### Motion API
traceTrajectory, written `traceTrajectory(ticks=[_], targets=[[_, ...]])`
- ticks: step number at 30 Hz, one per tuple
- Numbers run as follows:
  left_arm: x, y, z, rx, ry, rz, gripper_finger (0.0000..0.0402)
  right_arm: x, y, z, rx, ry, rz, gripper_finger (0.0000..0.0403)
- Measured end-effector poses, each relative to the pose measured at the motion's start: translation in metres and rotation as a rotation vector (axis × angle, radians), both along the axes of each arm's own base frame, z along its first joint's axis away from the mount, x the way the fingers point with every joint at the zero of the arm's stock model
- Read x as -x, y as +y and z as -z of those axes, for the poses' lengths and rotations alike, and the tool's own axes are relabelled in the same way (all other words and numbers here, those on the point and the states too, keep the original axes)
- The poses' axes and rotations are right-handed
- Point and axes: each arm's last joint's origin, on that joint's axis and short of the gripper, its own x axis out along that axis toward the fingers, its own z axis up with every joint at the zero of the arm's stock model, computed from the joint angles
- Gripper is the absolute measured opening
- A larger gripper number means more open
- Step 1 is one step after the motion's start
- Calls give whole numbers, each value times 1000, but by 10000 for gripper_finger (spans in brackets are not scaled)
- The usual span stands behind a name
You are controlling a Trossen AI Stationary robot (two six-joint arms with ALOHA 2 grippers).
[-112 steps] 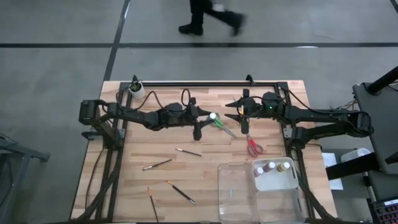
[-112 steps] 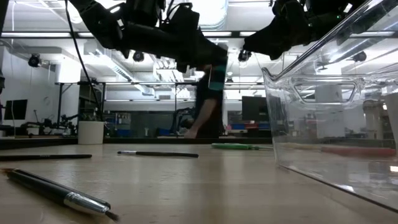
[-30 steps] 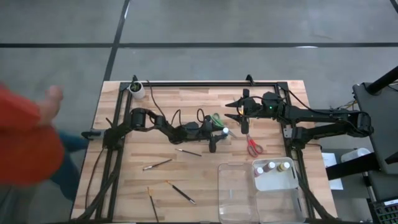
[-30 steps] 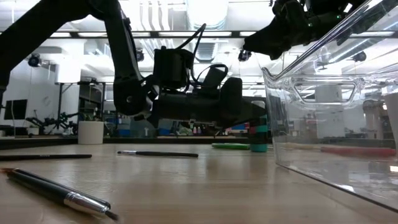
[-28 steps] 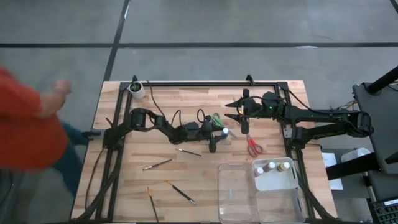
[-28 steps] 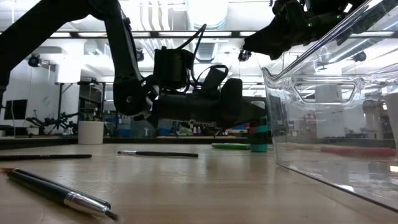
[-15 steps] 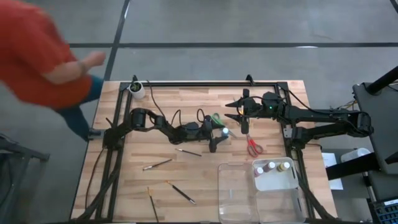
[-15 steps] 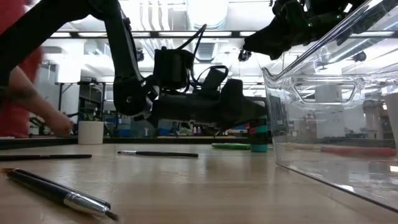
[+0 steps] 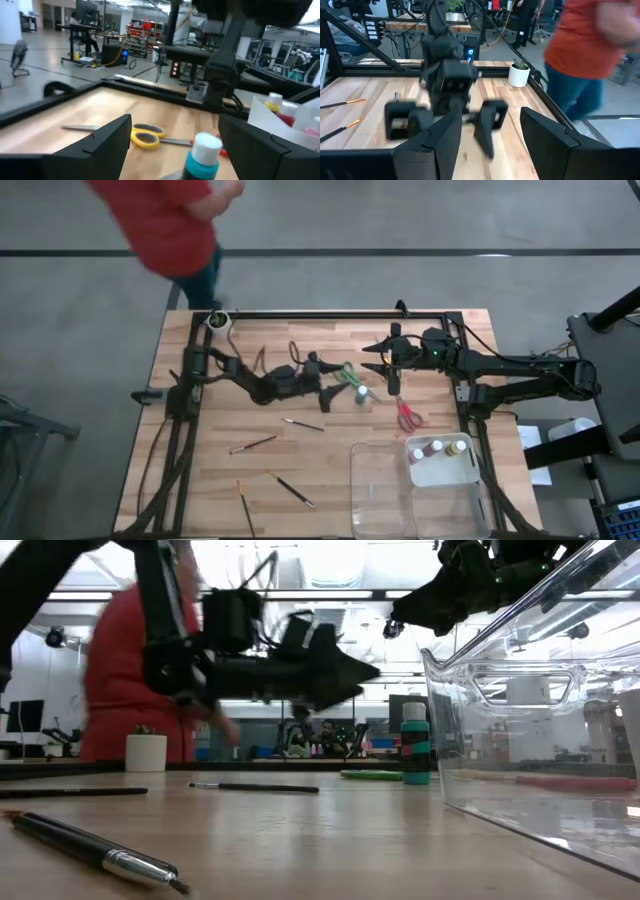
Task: Pick & Place Paint Supplies
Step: Put the blue paint bottle into the white bin
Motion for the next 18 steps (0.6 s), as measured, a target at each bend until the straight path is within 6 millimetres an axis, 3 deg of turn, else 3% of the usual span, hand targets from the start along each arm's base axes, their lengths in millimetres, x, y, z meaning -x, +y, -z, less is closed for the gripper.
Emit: traceTrajectory(ticks=[8,18], targets=[[69,17,-24,-26,35,-82,303,0,0,0,0,0,0,201],[143,13,-21,-40,107,-82,304,0,0,0,0,1,0,201]])
